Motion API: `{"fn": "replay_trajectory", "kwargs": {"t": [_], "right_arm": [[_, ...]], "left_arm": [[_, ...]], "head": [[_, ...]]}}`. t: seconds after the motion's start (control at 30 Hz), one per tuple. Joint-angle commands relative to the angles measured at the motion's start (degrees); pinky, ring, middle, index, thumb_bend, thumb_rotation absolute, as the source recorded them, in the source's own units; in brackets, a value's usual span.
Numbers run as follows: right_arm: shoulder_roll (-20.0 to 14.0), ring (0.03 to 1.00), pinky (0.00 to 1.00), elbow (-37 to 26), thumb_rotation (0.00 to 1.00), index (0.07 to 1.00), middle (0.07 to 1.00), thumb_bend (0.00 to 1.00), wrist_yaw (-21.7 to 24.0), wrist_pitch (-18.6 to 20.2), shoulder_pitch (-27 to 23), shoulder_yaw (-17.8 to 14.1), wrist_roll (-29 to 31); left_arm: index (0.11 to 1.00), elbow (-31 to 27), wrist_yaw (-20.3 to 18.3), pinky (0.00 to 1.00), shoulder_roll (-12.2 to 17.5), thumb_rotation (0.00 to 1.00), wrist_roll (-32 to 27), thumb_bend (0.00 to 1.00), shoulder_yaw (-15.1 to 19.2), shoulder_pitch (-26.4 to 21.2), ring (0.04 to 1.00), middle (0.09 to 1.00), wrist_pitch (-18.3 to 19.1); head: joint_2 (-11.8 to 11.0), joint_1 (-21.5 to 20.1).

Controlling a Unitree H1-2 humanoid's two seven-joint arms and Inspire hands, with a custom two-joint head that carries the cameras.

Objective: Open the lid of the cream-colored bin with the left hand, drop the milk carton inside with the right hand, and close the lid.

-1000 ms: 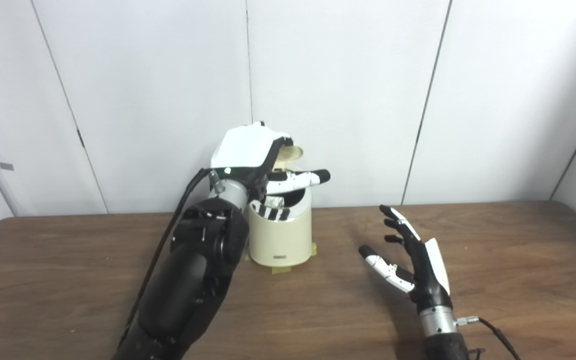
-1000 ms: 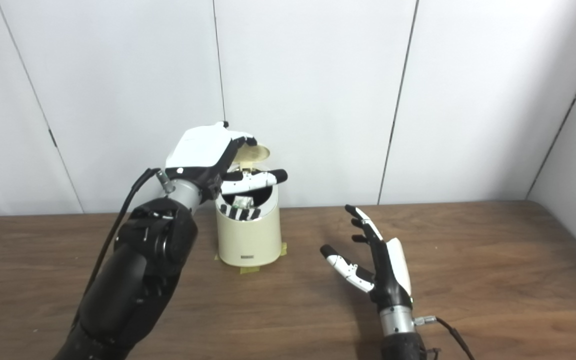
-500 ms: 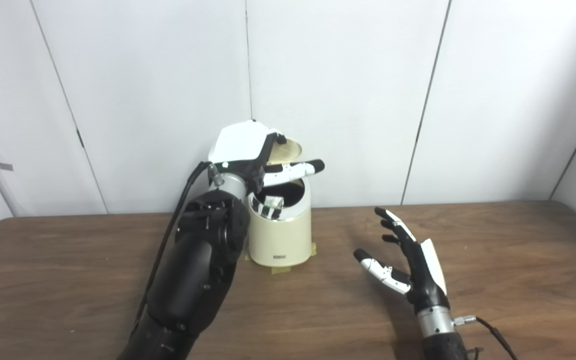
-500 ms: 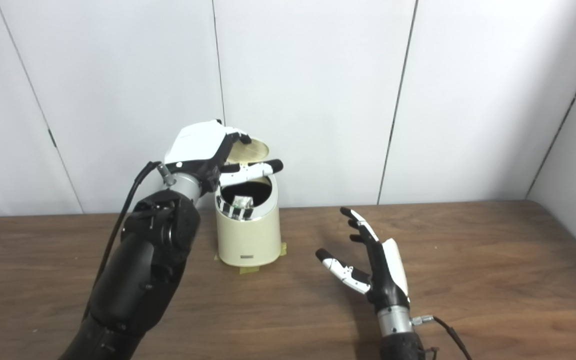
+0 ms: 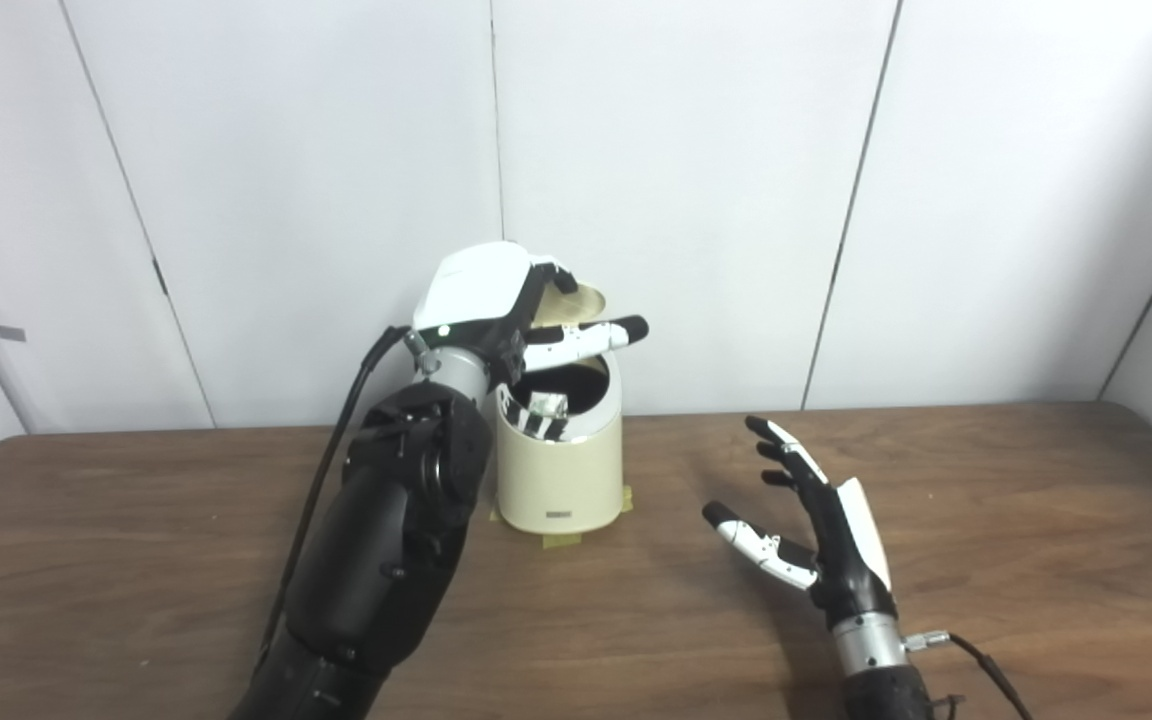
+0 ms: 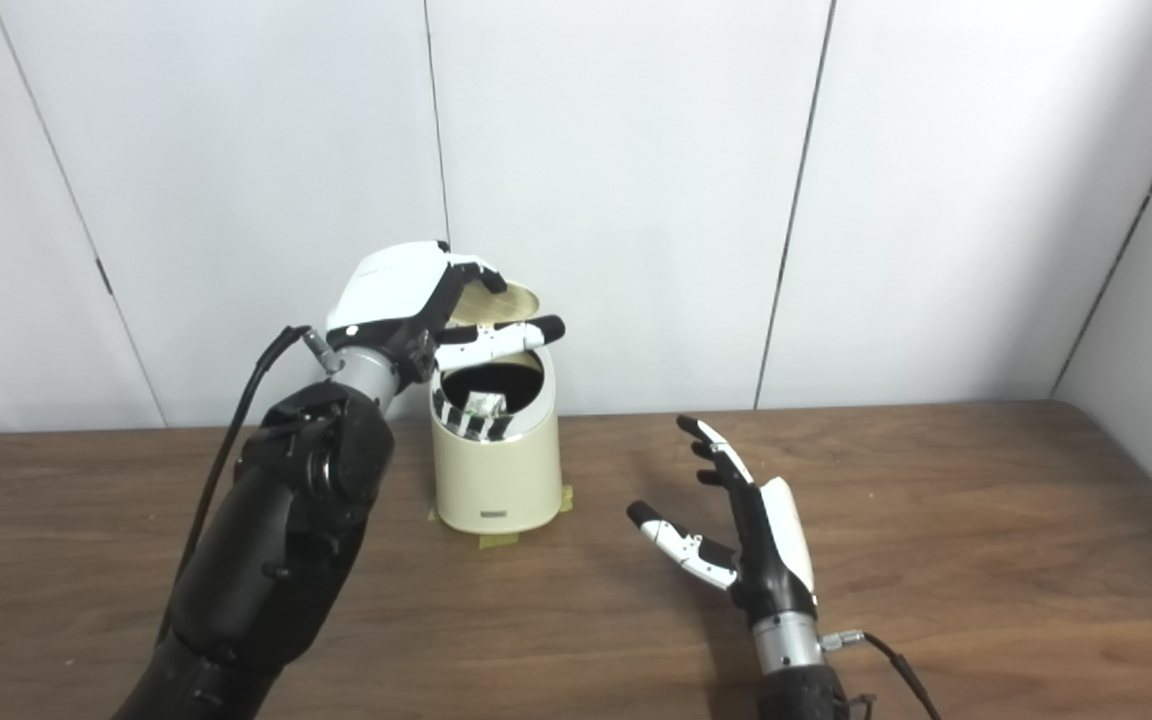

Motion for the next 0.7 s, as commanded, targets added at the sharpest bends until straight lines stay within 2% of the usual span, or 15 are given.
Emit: {"fn": "replay_trajectory", "kwargs": {"t": [0.0,0.27,0.43,0.5,0.57,0.67], "right_arm": [[2.2,0.86,0.76,2.7,0.47,0.863,0.891,0.44,-1.1,-0.7,2.4,0.6,-0.4],[2.5,0.867,0.77,2.4,0.44,0.856,0.897,0.44,-1.4,-0.1,2.4,0.4,-0.4],[2.4,0.869,0.77,2.5,0.43,0.854,0.898,0.43,-1.5,-0.2,2.3,0.4,-0.4],[2.6,0.867,0.76,2.4,0.39,0.838,0.895,0.43,-1.6,-0.7,2.3,0.3,0.0],[2.7,0.866,0.76,2.5,0.38,0.831,0.893,0.43,-1.7,-0.9,2.3,0.1,0.5],[2.8,0.857,0.74,2.1,0.42,0.817,0.881,0.44,-1.6,-0.3,2.3,0.0,0.5]], "left_arm": [[0.733,-1.8,2.9,1.0,0.4,0.85,-1.5,0.73,0.6,-2.7,0.95,0.823,-1.8],[0.731,-1.2,5.2,1.0,1.2,0.77,-3.2,0.72,-0.2,-2.9,0.911,0.784,-2.9],[0.653,-1.7,6.0,1.0,1.5,0.77,-3.0,0.69,-0.9,-2.7,0.872,0.694,-2.8],[0.618,-2.1,6.1,1.0,1.4,0.77,-2.8,0.69,-1.2,-2.5,0.844,0.659,-2.6],[0.612,-2.4,5.8,1.0,1.4,0.77,-2.6,0.69,-1.4,-2.4,0.837,0.652,-2.1],[0.628,-2.3,5.4,1.0,1.6,0.77,-2.6,0.69,-1.8,-1.9,0.841,0.662,-1.9]], "head": [[0.1,-0.1],[0.2,0.1],[0.4,0.0],[0.3,0.0],[0.4,-0.1],[0.5,-0.1]]}}
